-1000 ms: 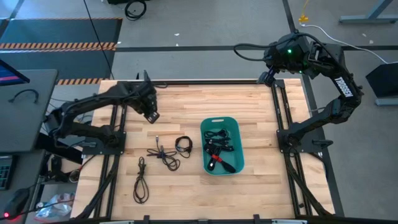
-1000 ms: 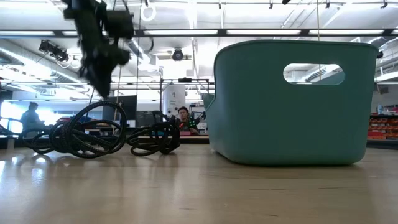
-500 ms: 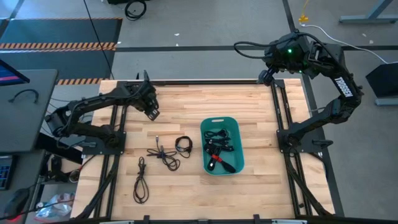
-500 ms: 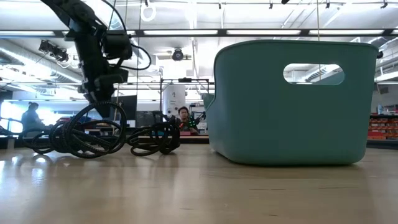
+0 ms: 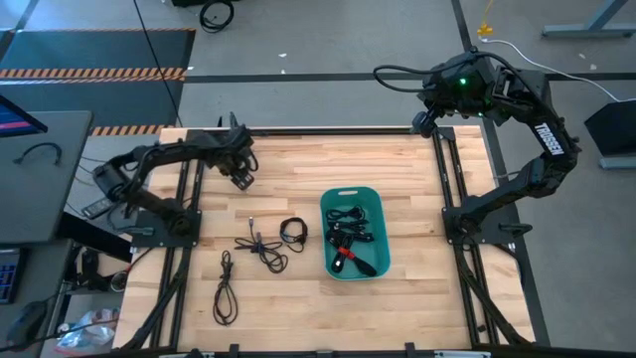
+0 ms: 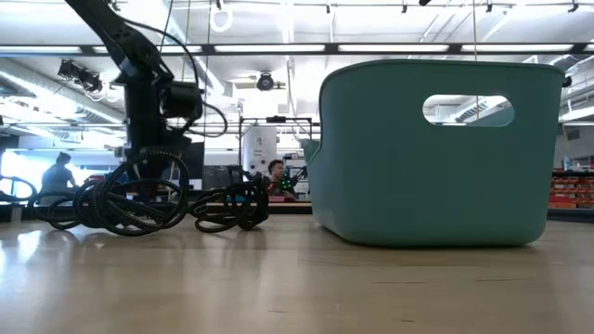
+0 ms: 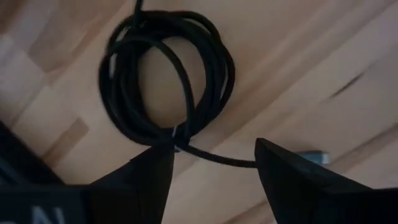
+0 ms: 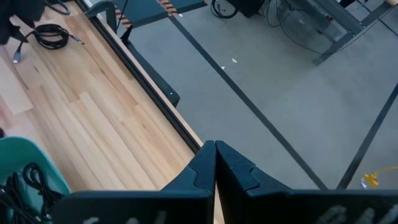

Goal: Pick and place USB-C Cables
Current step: Put the black charger cable into the green bin

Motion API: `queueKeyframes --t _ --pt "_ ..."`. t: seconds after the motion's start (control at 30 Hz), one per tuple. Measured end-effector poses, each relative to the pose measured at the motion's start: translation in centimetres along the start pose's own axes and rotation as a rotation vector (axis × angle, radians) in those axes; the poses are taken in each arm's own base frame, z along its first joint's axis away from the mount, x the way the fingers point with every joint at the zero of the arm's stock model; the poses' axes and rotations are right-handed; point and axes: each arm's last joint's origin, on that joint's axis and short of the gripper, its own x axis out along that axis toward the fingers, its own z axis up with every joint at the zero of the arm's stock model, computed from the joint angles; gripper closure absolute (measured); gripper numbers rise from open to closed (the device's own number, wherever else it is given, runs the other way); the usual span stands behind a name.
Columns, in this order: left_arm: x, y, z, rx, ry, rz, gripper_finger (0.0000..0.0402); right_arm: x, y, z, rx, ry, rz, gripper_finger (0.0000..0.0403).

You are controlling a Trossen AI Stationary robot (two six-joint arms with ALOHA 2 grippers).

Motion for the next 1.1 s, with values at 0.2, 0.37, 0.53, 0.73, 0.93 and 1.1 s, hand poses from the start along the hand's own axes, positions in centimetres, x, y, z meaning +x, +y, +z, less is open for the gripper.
queueKeyframes --t 0.2,0.37,0.53,0.73,0.93,1.1 --pt "2.0 -0.3 1.2 0.030 -0.025 0.001 0.0170 0.0 0.0 0.0 0.005 -0.001 0.000 0.0387" --pt "3.4 -0.5 1.7 0.036 -0.016 -0.002 0.0170 0.0 0.0 0.0 0.007 -0.004 -0.002 0.0387" --pt "4.0 -0.6 1.6 0.048 0.013 -0.005 0.0197 0.0 0.0 0.0 0.005 -0.004 -0.007 0.0387" --pt "4.0 -0.8 1.4 0.052 0.036 -0.032 0.0330 0.0 0.0 0.0 -0.002 -0.003 -0.008 0.0387" --pt "3.3 -0.9 1.5 -0.016 0.044 -0.103 0.0378 0.0 0.0 0.0 -0.004 -0.003 -0.009 0.0387" --pt "-1.3 -1.7 2.9 0.002 0.057 -0.193 0.0378 0.0 0.0 0.0 -0.005 -0.003 -0.009 0.0387"
